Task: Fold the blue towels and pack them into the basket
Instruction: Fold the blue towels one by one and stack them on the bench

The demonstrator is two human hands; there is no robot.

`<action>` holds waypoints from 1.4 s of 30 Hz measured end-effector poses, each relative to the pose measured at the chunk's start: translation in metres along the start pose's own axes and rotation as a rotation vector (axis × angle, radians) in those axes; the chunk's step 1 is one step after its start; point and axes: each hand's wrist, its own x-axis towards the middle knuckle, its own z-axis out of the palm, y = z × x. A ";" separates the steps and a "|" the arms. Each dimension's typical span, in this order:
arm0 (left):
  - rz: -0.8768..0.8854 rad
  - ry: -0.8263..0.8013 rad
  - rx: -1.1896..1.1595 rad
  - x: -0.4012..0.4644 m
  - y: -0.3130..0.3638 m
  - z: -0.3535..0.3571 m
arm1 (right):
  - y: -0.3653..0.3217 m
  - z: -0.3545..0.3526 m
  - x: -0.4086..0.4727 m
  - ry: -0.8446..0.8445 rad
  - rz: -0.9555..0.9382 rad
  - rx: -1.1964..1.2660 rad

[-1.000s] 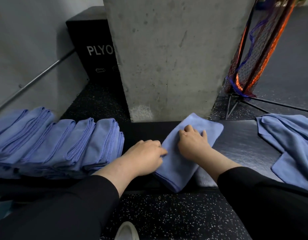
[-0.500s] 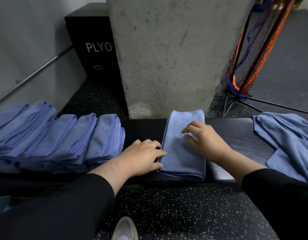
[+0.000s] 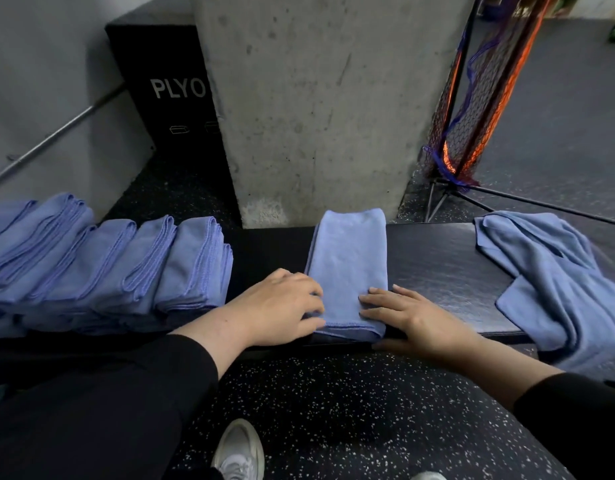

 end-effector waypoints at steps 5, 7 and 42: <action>-0.014 -0.001 0.005 0.003 0.016 0.007 | -0.009 -0.011 0.015 0.089 0.170 0.135; -0.070 -0.015 -0.035 0.007 0.016 0.009 | -0.012 -0.021 0.019 0.077 0.299 0.241; -0.778 0.355 -0.423 0.060 -0.021 -0.021 | 0.014 -0.019 0.078 0.121 0.818 0.282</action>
